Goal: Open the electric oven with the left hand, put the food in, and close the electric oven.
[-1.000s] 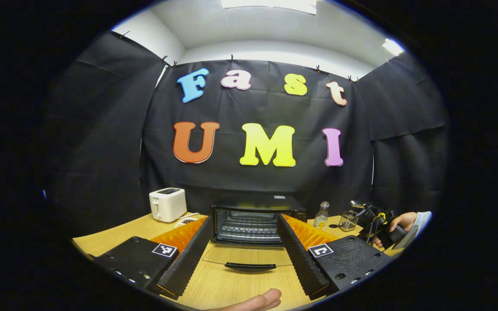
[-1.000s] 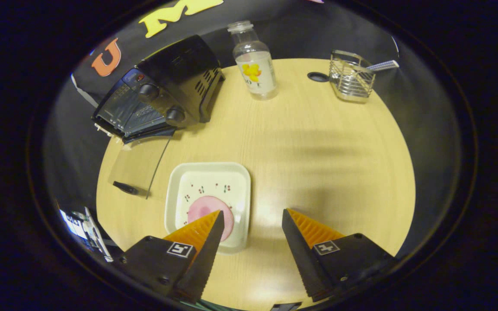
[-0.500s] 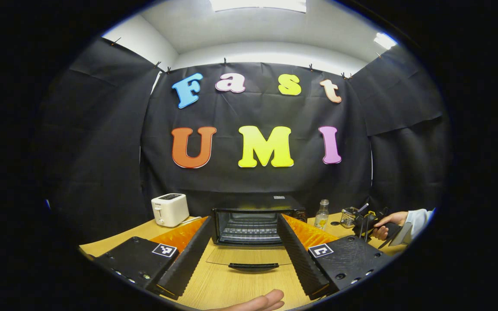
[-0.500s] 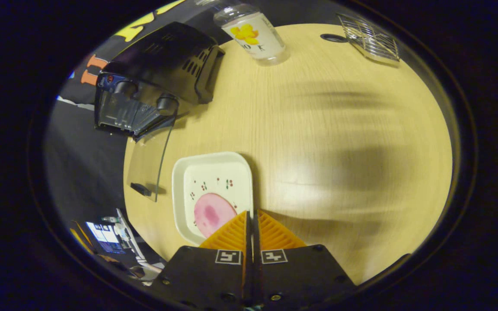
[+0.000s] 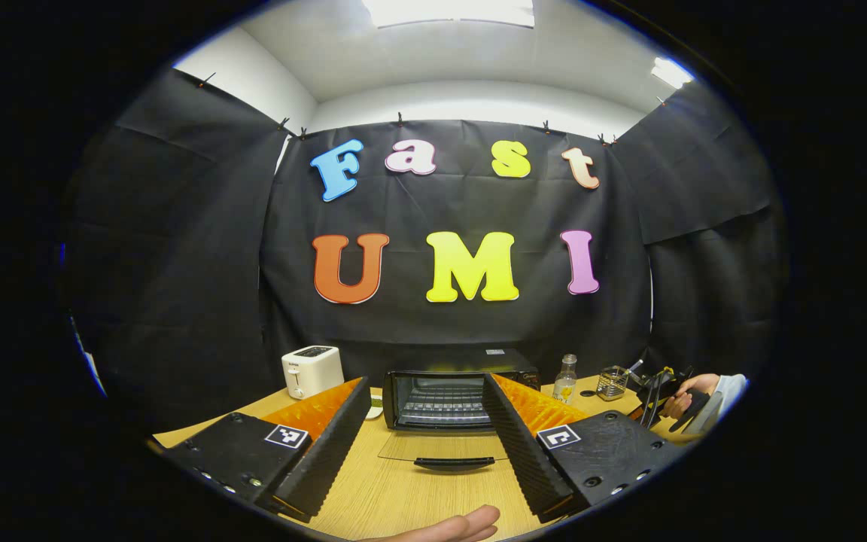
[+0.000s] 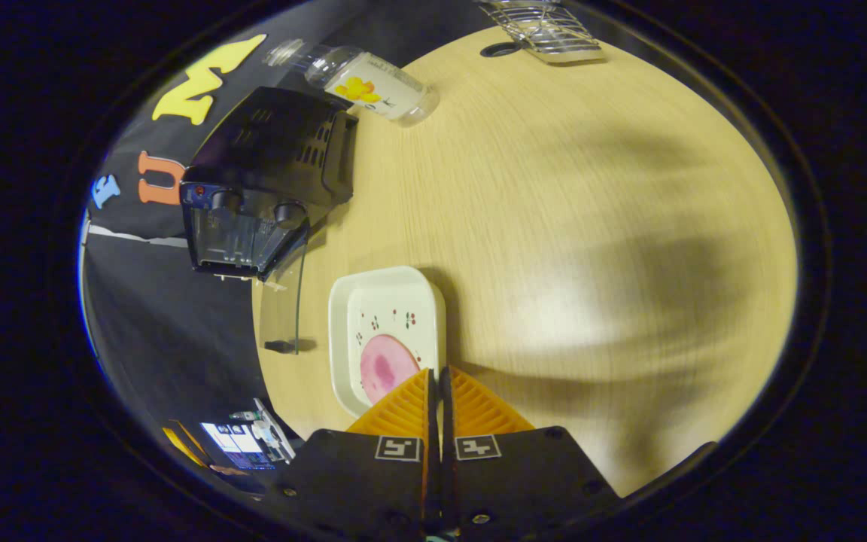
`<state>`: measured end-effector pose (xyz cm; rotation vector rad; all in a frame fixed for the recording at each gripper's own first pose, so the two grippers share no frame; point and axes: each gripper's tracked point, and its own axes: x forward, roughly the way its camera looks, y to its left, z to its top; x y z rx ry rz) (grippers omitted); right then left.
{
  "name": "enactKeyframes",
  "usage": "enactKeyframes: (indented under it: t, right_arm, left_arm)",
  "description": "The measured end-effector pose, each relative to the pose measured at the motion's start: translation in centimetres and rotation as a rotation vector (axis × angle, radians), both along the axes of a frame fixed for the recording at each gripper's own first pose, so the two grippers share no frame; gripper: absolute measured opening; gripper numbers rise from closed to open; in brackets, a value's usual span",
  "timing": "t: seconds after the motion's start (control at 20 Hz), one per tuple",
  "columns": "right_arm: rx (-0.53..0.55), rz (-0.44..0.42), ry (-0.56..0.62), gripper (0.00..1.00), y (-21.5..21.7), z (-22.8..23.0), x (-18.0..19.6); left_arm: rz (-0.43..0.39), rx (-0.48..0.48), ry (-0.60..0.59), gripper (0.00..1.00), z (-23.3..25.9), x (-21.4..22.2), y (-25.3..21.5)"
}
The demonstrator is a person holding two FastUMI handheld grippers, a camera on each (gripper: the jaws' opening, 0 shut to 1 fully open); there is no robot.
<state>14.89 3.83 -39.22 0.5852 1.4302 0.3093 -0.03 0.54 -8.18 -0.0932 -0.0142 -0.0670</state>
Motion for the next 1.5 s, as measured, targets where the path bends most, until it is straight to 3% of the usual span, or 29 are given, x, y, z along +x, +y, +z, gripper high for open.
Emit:
enactKeyframes:
  t: [0.25,0.5,0.85,1.15,1.35,1.5]
  right_arm:
    - [-0.003,-0.036,-0.07,0.0,-1.4,2.9,-0.7]
    - [0.016,0.002,-0.154,0.01,0.6,6.9,-1.8]
    - [0.041,0.114,-0.267,0.01,7.1,11.9,-3.9]
    - [0.047,0.205,-0.268,0.04,14.5,11.6,-4.6]
    - [0.036,0.194,-0.23,0.01,18.1,9.6,-3.6]
    - [0.023,0.053,-0.235,0.01,20.1,8.3,-0.9]
  left_arm:
    - [-0.025,-0.016,0.001,0.95,0.6,-1.5,0.2]
    - [-0.02,-0.008,0.025,0.95,0.0,-2.5,1.4]
    - [-0.006,-0.002,0.038,0.95,-0.9,-3.5,3.9]
    - [0.005,0.021,0.025,0.95,-1.8,-4.7,5.7]
    - [-0.001,0.032,0.035,0.95,-2.9,-5.2,6.4]
    - [0.004,0.042,0.042,0.95,-3.7,-5.2,7.3]
